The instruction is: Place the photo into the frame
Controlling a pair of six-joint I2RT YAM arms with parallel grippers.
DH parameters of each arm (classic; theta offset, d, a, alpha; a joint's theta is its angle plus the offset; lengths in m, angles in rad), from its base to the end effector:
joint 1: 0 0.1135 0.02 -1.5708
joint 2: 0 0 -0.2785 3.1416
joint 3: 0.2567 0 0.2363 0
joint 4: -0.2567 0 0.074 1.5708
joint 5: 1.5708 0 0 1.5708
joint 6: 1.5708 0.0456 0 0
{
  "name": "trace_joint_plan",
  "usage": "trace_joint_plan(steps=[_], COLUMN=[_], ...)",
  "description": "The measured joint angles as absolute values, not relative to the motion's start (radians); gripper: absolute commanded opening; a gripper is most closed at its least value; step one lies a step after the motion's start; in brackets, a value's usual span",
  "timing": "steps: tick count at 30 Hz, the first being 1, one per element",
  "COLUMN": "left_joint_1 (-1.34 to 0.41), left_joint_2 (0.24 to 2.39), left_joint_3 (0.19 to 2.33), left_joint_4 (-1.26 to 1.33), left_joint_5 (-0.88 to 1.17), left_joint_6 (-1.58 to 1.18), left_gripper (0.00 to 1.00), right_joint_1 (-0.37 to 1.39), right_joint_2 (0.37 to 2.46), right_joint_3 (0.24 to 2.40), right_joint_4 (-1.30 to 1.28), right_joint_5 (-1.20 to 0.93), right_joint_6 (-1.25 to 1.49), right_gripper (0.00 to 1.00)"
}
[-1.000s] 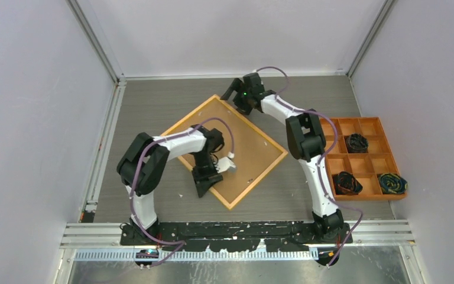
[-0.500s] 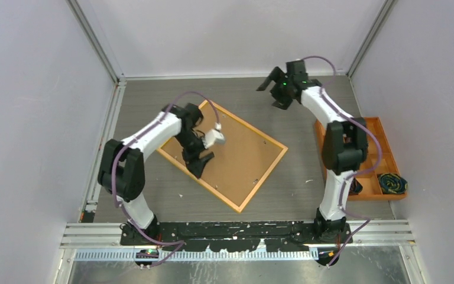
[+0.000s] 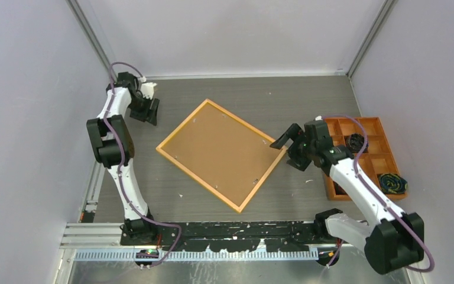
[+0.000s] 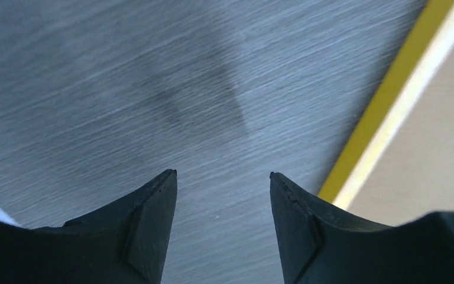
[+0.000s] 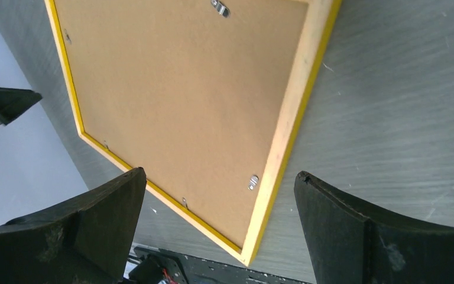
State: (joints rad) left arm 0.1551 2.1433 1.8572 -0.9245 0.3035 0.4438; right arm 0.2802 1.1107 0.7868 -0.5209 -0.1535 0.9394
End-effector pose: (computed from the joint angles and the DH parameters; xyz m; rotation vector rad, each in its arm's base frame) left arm 0.4452 0.0558 0.2307 0.4627 2.6607 -0.2495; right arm 0.2010 0.0651 0.2581 0.7516 2.4262 0.7123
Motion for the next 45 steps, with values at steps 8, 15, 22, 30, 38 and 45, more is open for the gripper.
trace_joint_plan(steps=[8, 15, 22, 30, 38, 45], left_joint_1=[0.11, 0.08, 0.074, -0.036, -0.164, -0.018], left_joint_2=[2.173, 2.103, 1.996, 1.854, 1.8, 1.856], left_joint_3=[1.715, 1.599, 1.438, 1.237, 1.139, 1.224], left_joint_4=[-0.86, -0.838, -0.843, -0.875, -1.011, -1.091], left_joint_5=[0.279, 0.376, 0.403, 0.346, 0.525, 0.626], left_joint_6=[0.408, 0.515, 0.69, 0.823, 0.852, 0.787], left_gripper=[0.59, 0.59, 0.6, 0.62, 0.64, 0.61], right_joint_1=[0.281, 0.286, 0.283, 0.225, 0.176, 0.214], right_joint_2=[1.066, 1.261, 1.464, 1.686, 1.765, 1.739], right_joint_3=[0.601, 0.579, 0.711, 0.994, 1.201, 1.26], right_joint_4=[-0.481, -0.34, -0.263, -0.342, -0.407, -0.416], right_joint_5=[-0.178, -0.194, -0.209, -0.067, -0.028, -0.038], right_joint_6=[1.005, 1.032, 1.03, 0.913, 0.87, 0.871], right_gripper=[1.0, 1.0, 1.0, 1.0, 1.0, 0.93])
